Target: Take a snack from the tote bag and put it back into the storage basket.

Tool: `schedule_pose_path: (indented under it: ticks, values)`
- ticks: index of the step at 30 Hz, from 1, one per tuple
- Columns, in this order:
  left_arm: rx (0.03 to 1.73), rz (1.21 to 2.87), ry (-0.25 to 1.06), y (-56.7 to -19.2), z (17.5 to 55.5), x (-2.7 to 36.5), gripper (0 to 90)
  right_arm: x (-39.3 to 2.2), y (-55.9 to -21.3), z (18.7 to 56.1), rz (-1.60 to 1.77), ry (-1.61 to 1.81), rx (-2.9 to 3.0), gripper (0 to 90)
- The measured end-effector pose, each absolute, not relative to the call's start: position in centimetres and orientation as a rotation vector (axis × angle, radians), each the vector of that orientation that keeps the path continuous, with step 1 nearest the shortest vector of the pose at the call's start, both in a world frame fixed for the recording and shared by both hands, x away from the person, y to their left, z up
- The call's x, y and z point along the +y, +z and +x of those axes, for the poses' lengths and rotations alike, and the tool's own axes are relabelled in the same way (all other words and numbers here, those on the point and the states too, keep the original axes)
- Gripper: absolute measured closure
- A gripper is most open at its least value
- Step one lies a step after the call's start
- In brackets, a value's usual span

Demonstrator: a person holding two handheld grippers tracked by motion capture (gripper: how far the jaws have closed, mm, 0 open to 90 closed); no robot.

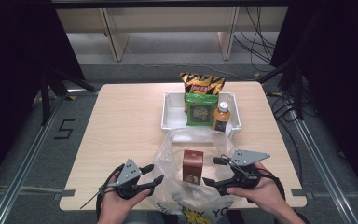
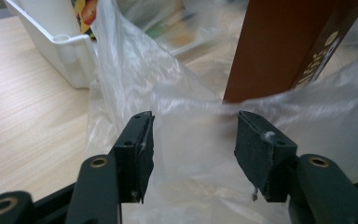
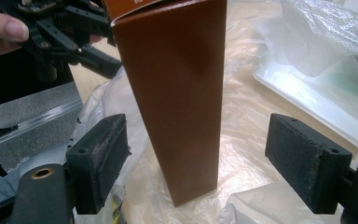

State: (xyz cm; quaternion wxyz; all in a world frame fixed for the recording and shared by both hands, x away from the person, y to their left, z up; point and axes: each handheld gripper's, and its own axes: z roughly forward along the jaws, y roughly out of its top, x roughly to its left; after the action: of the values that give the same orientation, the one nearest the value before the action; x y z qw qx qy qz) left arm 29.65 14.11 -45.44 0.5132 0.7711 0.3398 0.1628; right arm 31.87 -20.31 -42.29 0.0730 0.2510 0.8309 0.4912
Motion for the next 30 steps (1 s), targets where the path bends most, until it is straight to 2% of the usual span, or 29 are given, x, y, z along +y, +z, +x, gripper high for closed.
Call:
schedule_pose_path:
  ticks: [6,9,15,21,26,30]
  values:
    - [0.797,1.810,0.394,-44.0,29.4,14.0,50.7,-20.8,-42.0,31.4,0.738,1.477,2.470,25.0]
    - [0.768,1.792,0.396,-43.4,29.5,13.8,58.6,-21.0,-41.7,31.2,0.738,1.499,2.433,32.1]
    - [0.772,1.782,0.363,-42.7,29.9,13.3,72.8,-21.3,-41.3,31.4,0.691,1.533,2.423,52.3]
    - [0.759,1.810,0.343,-42.3,30.2,12.3,83.1,-21.3,-41.2,31.8,0.731,1.596,2.399,70.9]
    - [0.738,1.846,0.332,-42.2,30.9,11.2,88.3,-21.2,-41.0,31.9,0.785,1.583,2.403,83.4]
    - [0.726,1.865,0.325,-42.3,31.4,10.6,88.9,-20.8,-40.9,31.9,0.823,1.545,2.409,87.8]
